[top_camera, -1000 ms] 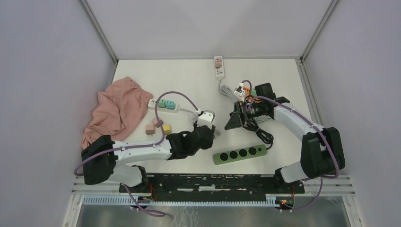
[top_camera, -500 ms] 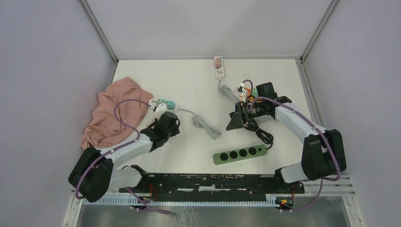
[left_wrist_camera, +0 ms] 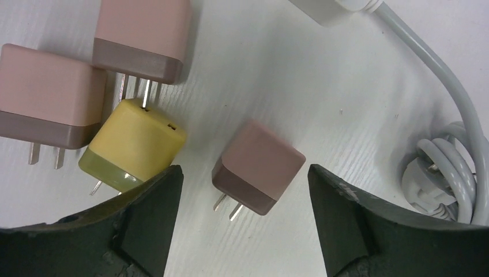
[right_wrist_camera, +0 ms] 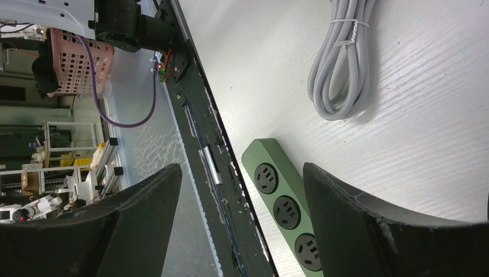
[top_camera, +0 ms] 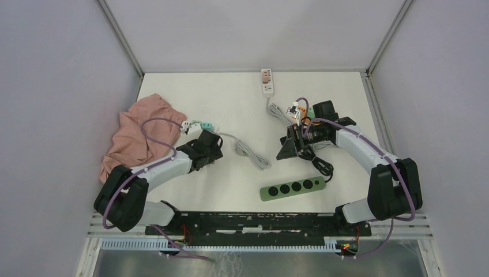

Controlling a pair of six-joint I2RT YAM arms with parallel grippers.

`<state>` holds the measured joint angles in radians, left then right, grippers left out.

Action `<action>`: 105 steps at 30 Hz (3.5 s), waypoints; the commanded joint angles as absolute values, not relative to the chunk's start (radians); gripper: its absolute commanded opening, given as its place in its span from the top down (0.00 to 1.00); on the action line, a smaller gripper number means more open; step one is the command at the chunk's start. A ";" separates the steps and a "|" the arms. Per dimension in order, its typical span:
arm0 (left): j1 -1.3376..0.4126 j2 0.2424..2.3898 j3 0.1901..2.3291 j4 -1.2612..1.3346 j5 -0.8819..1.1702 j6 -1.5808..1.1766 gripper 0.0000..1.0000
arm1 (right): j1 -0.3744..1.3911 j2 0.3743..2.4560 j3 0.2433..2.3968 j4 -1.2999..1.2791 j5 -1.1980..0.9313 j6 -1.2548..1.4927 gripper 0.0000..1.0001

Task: Pull the plug off the socket

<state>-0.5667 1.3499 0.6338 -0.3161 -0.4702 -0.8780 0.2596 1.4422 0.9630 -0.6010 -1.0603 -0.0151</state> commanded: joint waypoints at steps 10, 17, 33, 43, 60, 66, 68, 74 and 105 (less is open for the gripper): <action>-0.561 1.106 0.632 -0.244 -0.245 -0.797 0.12 | 0.252 1.346 1.048 -0.802 -1.046 -0.363 0.00; -0.563 0.975 0.479 0.157 0.251 -0.690 0.14 | 0.252 1.193 0.959 -0.882 -1.040 -0.698 0.00; -0.564 0.952 0.434 0.307 0.384 -0.699 0.14 | 0.436 1.246 0.769 -1.019 -0.753 -1.396 0.02; -0.563 0.930 0.426 0.290 0.358 -0.686 0.14 | 0.671 1.347 0.731 -0.775 -0.477 -1.187 0.08; -0.562 0.917 0.427 0.250 0.336 -0.657 0.15 | 0.753 1.397 0.814 -0.779 -0.394 -1.073 0.72; -0.563 0.888 0.424 0.224 0.325 -0.643 0.15 | 0.624 1.307 0.904 -0.917 -0.559 -1.074 0.92; -0.563 0.879 0.421 0.220 0.321 -0.639 0.15 | 0.549 1.253 0.921 -0.935 -0.613 -1.060 0.94; -0.563 0.882 0.432 0.210 0.321 -0.623 0.15 | 0.302 1.096 0.979 -0.901 -0.750 -0.870 1.00; -0.562 0.835 0.451 0.151 0.319 -0.575 0.14 | -0.300 1.388 2.172 -1.102 -0.653 -0.486 1.00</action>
<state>-0.5648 0.8536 0.4248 0.1394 0.3271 -0.6197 -0.2909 1.3380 2.1067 -1.1469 -0.7471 -0.4934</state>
